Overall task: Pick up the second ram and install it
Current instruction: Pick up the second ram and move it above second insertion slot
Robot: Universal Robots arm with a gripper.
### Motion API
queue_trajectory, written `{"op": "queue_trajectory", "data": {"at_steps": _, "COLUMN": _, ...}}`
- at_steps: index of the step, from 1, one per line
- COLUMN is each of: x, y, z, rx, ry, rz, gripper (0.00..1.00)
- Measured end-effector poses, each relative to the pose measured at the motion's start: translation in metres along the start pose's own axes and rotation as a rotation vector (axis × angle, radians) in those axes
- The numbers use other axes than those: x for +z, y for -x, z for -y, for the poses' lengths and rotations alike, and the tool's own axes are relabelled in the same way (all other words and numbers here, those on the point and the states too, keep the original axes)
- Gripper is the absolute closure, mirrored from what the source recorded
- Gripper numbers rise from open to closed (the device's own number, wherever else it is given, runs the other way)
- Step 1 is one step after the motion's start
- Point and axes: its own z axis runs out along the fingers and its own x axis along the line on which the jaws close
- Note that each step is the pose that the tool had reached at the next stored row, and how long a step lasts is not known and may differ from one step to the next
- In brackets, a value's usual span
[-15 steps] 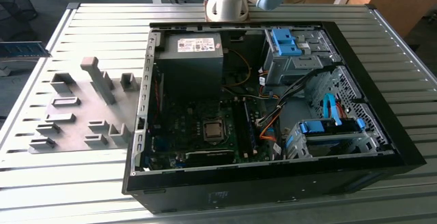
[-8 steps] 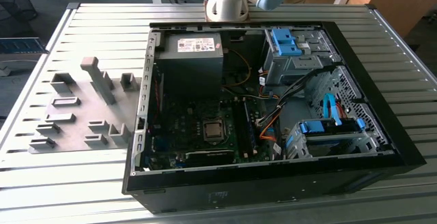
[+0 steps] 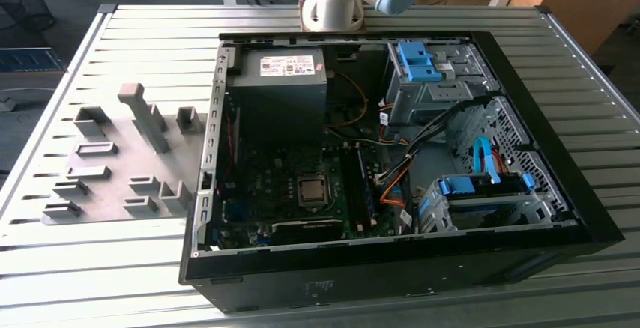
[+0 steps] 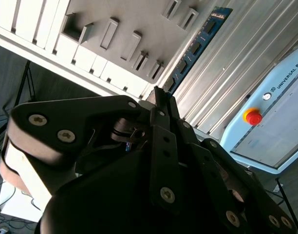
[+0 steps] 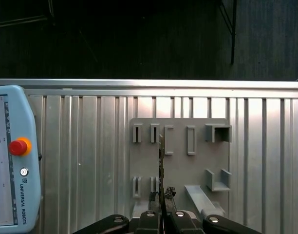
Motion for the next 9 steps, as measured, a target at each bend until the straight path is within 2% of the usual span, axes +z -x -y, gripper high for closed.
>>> {"op": "queue_trajectory", "data": {"at_steps": 9, "x": -0.0100, "y": 0.0000, "z": -0.0001, "rx": 0.000, "ry": 0.0000, "rz": 0.0000, "gripper": 0.86}}
